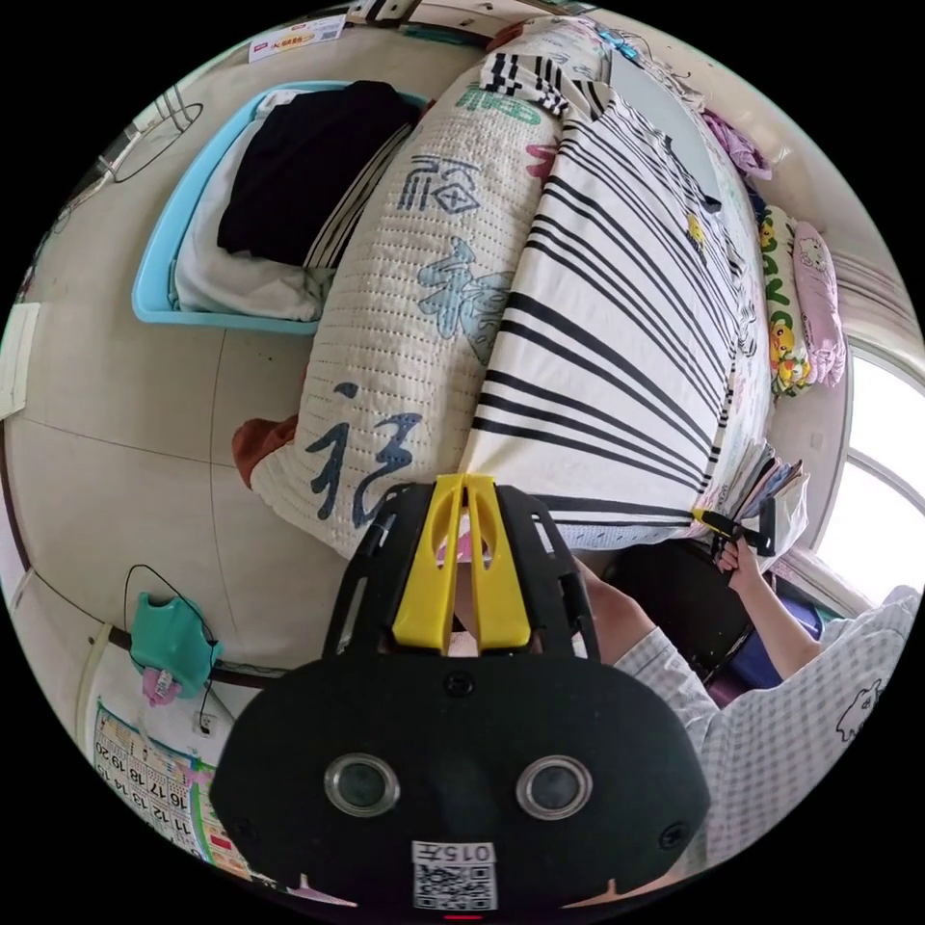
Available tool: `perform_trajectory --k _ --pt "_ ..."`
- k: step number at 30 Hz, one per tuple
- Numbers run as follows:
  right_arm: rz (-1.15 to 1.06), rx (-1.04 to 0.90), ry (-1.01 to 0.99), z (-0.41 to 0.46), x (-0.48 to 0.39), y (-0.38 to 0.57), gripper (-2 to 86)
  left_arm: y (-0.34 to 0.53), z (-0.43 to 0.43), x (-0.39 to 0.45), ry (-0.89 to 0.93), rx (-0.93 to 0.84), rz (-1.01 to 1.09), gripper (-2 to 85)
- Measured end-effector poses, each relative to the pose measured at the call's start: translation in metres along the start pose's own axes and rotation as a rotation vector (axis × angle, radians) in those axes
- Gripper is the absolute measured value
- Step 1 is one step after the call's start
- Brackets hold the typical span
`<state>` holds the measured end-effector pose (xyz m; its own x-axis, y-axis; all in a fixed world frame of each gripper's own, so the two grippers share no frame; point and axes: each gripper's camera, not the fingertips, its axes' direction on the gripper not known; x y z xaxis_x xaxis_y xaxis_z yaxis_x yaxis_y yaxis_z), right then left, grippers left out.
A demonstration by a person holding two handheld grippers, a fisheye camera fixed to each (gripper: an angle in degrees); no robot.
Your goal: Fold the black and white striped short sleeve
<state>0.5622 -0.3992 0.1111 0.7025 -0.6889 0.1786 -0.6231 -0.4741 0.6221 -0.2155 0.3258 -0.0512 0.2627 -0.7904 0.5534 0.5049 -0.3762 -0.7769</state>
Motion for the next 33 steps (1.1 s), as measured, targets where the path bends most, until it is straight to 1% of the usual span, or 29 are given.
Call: perform_trajectory --k 3,7,10,11,12,14,16,17,19,21,22,24,25,27,28,29,30,31,33 --pt "0.04 0.0 -0.01 0.007 -0.007 -0.001 -0.4 -0.012 0.022 0.02 -0.053 -0.018 -0.008 -0.7" --pt "0.028 -0.016 0.005 0.003 -0.027 0.002 -0.6 -0.027 0.037 0.05 -0.141 -0.052 -0.018 -0.6" --pt "0.055 -0.051 -0.029 -0.011 -0.026 0.008 -0.7 -0.04 0.041 0.07 -0.156 -0.117 0.0 -0.5" --pt "0.07 -0.058 -0.015 -0.015 -0.024 0.011 -0.7 -0.045 0.042 0.076 -0.171 -0.17 0.002 -0.5" --pt "0.093 -0.06 0.019 -0.024 -0.02 0.016 -0.8 -0.05 0.044 0.081 -0.229 -0.231 -0.005 -0.5" --pt "0.135 -0.048 0.03 -0.041 -0.011 0.023 -0.6 -0.058 0.042 0.093 -0.328 -0.29 0.011 -0.4" --pt "0.171 0.049 -0.009 -0.077 -0.008 0.027 -0.2 -0.071 0.032 0.117 -0.379 -0.283 0.042 0.0" --pt "0.175 0.086 -0.023 -0.088 -0.009 0.026 -0.1 -0.086 0.024 0.14 -0.373 -0.251 0.082 0.7" --pt "0.164 0.239 -0.079 -0.131 -0.02 0.01 1.0 -0.116 0.016 0.184 -0.336 -0.2 0.149 2.5" --pt "0.119 0.349 -0.123 -0.162 -0.033 -0.013 2.6 -0.168 0.014 0.26 -0.271 -0.112 0.281 4.5" --pt "0.089 0.408 -0.156 -0.18 -0.041 -0.032 4.1 -0.181 0.015 0.282 -0.253 -0.089 0.32 4.8" --pt "0.044 0.486 -0.212 -0.205 -0.054 -0.063 6.0 -0.239 0.028 0.375 -0.164 -0.015 0.479 5.3" --pt "0.02 0.528 -0.239 -0.219 -0.061 -0.083 6.4 -0.253 0.033 0.399 -0.138 0.0 0.515 5.4" --pt "-0.007 0.576 -0.263 -0.238 -0.071 -0.111 7.3 -0.309 0.057 0.494 -0.015 0.02 0.629 5.9" --pt "-0.024 0.6 -0.274 -0.25 -0.076 -0.128 7.7 -0.322 0.064 0.517 0.016 0.025 0.652 6.0" --pt "-0.039 0.619 -0.274 -0.26 -0.08 -0.143 8.0 -0.347 0.078 0.56 0.062 0.026 0.687 6.3" --pt "-0.048 0.626 -0.273 -0.265 -0.083 -0.15 8.1 -0.369 0.093 0.599 0.086 0.021 0.709 6.6" --pt "-0.067 0.635 -0.265 -0.274 -0.087 -0.163 8.3 -0.379 0.101 0.618 0.087 0.017 0.72 6.7" --pt "-0.096 0.63 -0.232 -0.282 -0.092 -0.182 8.6 -0.411 0.134 0.683 0.051 -0.005 0.749 7.2"
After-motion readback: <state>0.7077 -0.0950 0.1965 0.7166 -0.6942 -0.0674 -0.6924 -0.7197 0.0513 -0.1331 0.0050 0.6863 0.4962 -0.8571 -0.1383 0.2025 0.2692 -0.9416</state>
